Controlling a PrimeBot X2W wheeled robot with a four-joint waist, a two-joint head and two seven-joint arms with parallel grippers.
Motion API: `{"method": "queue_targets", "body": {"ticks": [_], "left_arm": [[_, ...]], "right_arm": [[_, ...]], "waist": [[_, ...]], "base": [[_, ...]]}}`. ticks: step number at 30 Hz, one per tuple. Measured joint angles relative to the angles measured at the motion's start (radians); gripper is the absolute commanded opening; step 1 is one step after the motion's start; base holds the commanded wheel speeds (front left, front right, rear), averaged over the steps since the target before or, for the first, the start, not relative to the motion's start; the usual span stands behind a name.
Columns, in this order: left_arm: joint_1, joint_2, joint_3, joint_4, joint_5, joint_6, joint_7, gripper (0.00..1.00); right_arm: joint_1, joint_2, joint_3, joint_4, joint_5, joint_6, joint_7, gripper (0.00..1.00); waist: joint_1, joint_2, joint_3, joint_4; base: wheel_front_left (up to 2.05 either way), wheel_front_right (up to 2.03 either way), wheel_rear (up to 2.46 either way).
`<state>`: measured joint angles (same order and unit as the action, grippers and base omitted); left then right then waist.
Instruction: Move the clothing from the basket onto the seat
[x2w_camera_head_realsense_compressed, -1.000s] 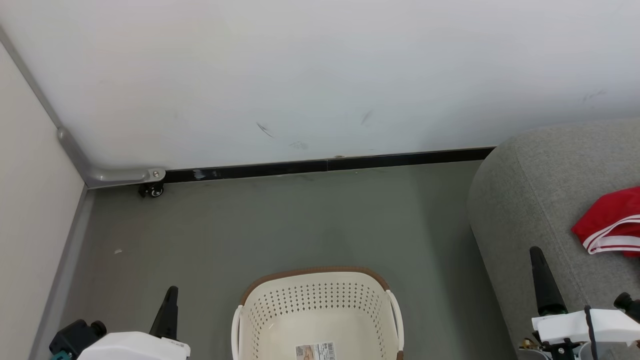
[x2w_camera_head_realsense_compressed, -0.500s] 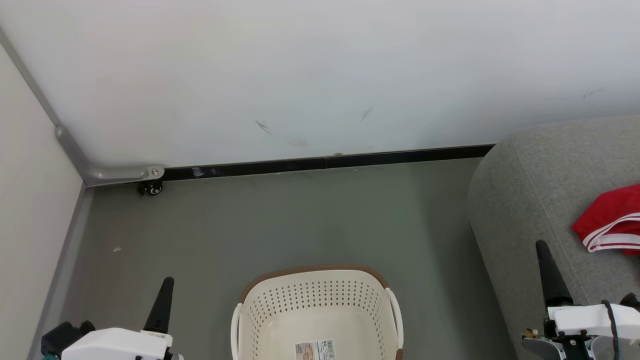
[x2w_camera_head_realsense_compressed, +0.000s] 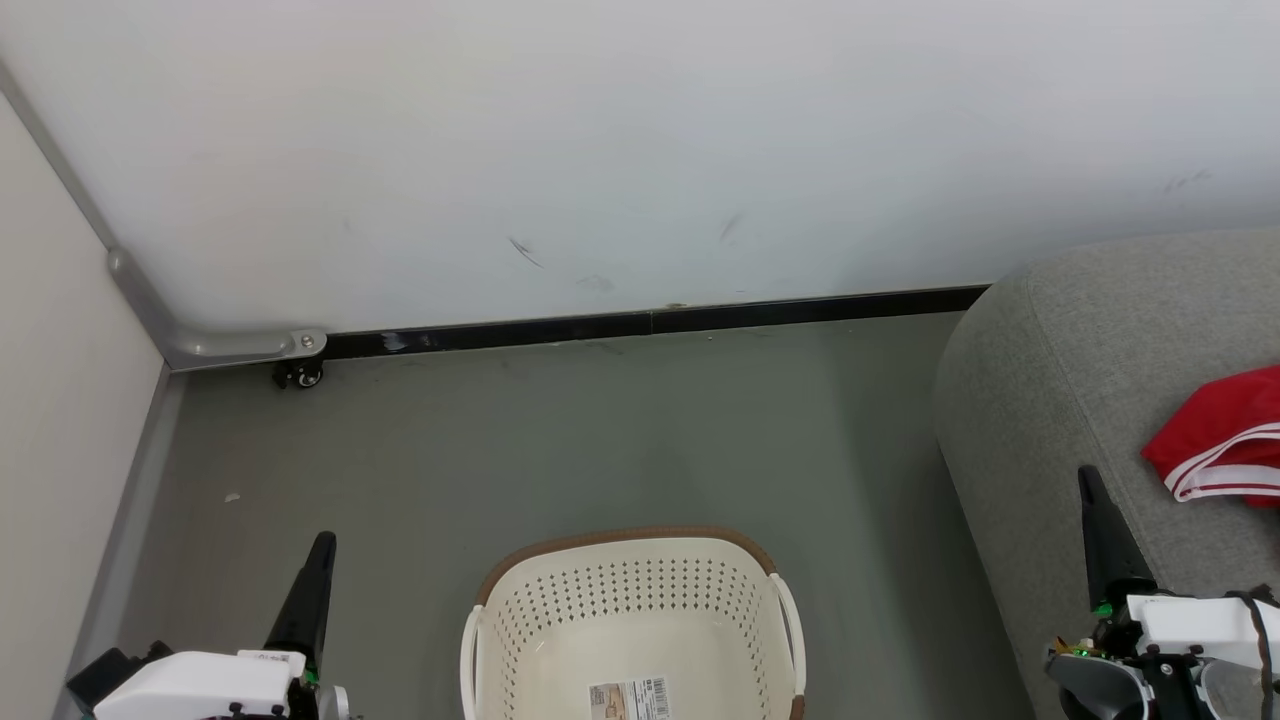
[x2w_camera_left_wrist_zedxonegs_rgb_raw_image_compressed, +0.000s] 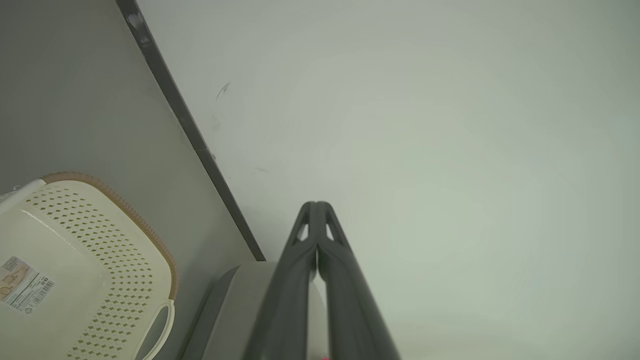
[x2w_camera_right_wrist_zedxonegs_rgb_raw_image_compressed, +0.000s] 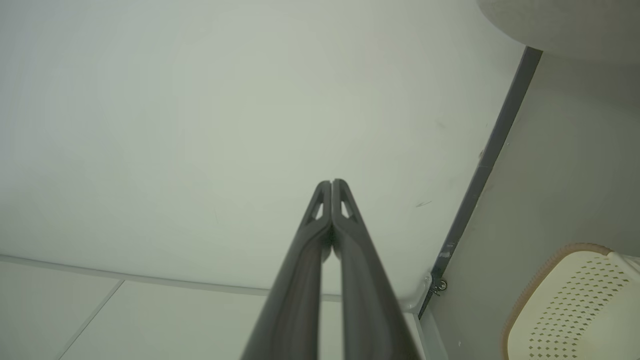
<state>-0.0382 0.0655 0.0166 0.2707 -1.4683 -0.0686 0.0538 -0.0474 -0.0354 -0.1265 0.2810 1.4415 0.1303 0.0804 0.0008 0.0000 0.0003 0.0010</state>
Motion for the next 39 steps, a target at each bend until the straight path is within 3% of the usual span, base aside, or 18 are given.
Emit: {"method": "queue_targets", "body": {"ticks": [10, 39], "left_arm": [[-0.007, -0.011, 0.04, -0.001, -0.15, -0.046, 0.035, 0.0], [-0.01, -0.012, 0.044, 0.004, -0.151, -0.046, 0.039, 0.0]], "right_arm": [[-0.019, -0.001, -0.012, -0.001, 0.152, 0.0, 0.03, 0.0], [-0.02, -0.001, -0.012, -0.001, 0.155, 0.0, 0.03, 0.0]], "waist": [[-0.0001, 0.0, 0.002, -0.001], [-0.0003, 0.0, 0.002, -0.001]], "base": [[0.0, 0.0, 0.0], [0.0, 0.0, 0.0]]}}
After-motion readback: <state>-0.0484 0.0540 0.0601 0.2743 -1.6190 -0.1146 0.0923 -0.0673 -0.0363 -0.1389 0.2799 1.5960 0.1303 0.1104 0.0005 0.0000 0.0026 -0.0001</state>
